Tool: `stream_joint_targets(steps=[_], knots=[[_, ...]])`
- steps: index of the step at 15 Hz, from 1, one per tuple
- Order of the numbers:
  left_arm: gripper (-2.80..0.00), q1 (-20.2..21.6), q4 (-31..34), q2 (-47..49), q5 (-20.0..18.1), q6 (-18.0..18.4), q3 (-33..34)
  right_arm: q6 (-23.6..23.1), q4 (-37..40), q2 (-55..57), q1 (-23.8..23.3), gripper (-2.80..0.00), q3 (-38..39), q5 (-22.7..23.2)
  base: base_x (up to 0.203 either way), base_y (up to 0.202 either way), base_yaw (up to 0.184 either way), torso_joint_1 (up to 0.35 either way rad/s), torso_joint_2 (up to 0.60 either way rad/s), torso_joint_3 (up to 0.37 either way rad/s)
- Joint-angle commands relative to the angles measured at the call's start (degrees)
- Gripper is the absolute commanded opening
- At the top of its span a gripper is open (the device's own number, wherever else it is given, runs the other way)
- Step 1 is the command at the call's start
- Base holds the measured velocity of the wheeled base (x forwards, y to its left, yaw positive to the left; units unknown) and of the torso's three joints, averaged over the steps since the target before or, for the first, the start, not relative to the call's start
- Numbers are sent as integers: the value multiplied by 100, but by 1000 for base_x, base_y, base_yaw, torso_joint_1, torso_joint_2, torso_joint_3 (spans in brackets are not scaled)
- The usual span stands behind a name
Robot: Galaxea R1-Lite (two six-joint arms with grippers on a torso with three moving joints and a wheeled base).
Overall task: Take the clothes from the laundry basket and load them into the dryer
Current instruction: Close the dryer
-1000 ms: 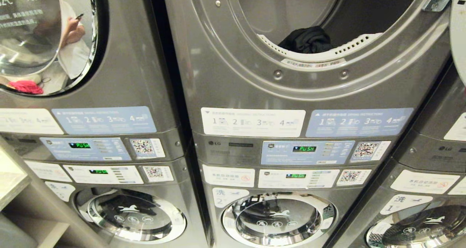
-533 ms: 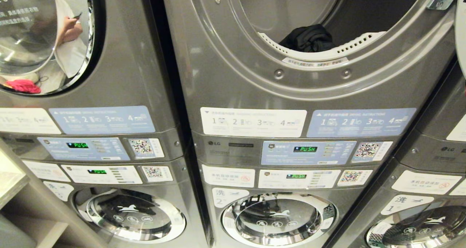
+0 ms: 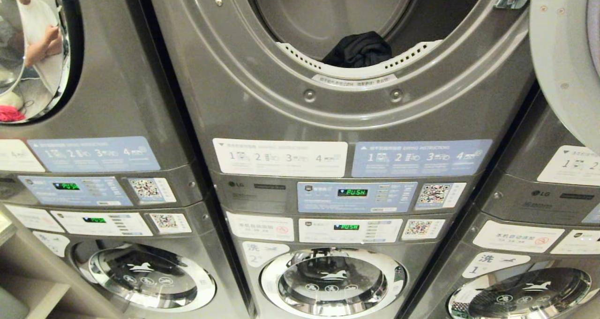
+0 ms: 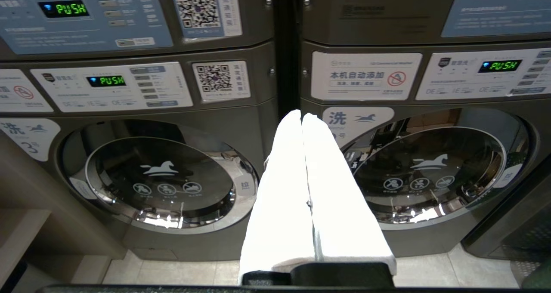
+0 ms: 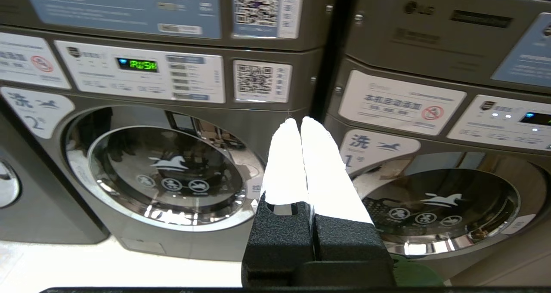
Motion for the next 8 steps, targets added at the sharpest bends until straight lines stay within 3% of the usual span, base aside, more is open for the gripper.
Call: stream_joint_targets(steps=[1, 8], knots=[[-280, 0, -2, -2, 4, -1, 1, -4, 2, 7, 0, -280, 0, 3, 0, -192, 4, -6, -2, 3], [-280, 0, -2, -2, 4, -19, 1, -4, 2, 7, 0, -280, 0, 3, 0, -195, 1, -2, 4, 6]])
